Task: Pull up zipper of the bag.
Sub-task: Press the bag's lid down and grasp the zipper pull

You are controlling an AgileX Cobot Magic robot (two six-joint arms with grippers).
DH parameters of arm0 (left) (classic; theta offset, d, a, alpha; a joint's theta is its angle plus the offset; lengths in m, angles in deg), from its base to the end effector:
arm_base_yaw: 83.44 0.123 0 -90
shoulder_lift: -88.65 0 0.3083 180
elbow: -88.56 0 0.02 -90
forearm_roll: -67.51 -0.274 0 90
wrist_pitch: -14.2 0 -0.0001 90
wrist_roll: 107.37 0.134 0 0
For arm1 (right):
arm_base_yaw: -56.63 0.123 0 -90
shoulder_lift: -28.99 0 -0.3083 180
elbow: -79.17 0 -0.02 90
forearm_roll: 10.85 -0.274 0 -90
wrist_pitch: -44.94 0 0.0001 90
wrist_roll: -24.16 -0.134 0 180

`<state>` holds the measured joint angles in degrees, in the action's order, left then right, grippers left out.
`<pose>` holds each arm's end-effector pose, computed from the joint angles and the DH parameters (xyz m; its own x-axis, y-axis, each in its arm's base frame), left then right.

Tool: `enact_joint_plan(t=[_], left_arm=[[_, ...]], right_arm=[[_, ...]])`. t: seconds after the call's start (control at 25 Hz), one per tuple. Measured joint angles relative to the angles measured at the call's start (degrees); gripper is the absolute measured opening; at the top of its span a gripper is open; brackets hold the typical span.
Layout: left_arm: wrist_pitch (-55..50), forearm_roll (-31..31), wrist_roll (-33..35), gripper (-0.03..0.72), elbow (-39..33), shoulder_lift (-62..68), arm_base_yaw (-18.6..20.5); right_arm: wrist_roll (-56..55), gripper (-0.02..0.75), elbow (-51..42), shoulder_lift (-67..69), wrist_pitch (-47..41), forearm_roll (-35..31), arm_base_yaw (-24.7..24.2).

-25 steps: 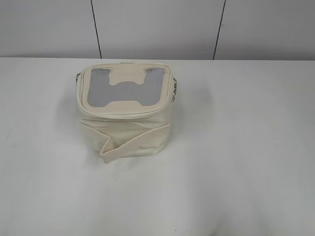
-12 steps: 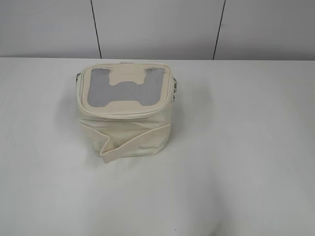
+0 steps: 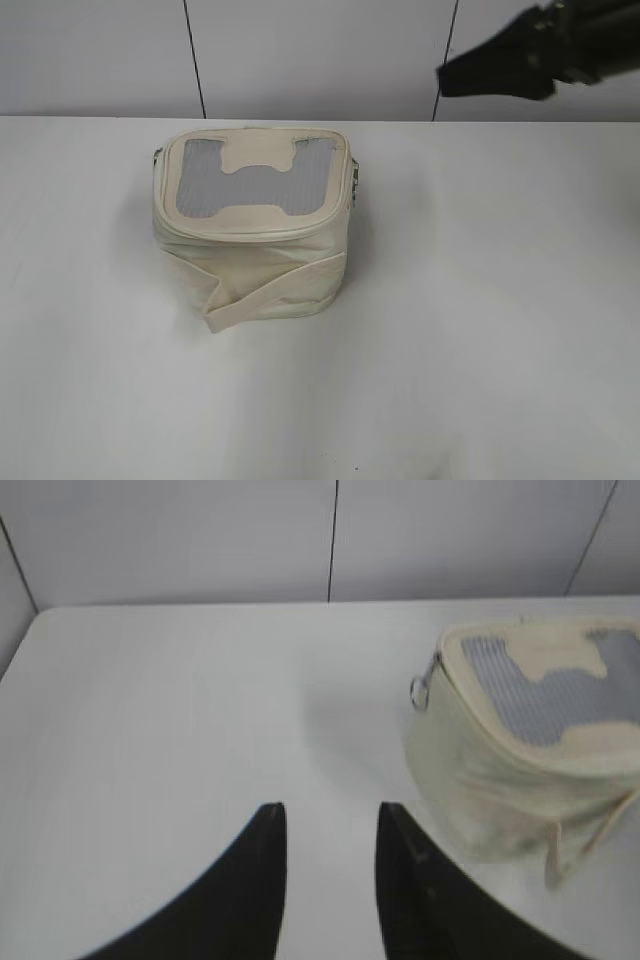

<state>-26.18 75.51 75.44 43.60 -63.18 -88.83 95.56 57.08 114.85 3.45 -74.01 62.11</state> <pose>0.1056 -0.0221 0.3145 -0.4022 -0.0196 -0.9153 0.1531 0.9842 -0.0884 0.3186 0.1102 0.2960 -0.4721 -0.2610 -0.8420 -0.6799 0.7158 0.1593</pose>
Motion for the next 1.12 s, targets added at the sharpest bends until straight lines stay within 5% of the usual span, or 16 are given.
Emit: enact_joint_plan(t=[0.16,0.28,0.4,0.56,0.72,1.12], left_arm=[[13.4,15.8,15.7,0.237,1.3,18.6,0.0],[14.8,36.1,35.5,0.237,4.4,33.6,0.0],[9.4,54.1,54.6,0.237,9.1,44.4,1.6],[-4.9,69.3,71.0,0.240,16.6,58.4,9.5],[-15.9,72.8,79.9,0.244,21.8,70.9,16.7],[-17.9,73.5,87.6,0.249,23.2,83.3,17.4]], right_arm=[[-0.7,0.440,18.5,16.5,-9.1,1.0,4.9],[-5.6,0.440,32.7,25.8,-15.4,5.3,9.6],[-9.3,0.440,43.7,32.6,-20.6,7.5,12.2],[-12.0,0.440,54.9,40.1,-25.2,7.5,13.2],[-12.5,0.440,62.5,47.5,-26.2,5.9,13.5],[-14.0,0.438,79.9,65.4,-26.4,5.2,17.8]])
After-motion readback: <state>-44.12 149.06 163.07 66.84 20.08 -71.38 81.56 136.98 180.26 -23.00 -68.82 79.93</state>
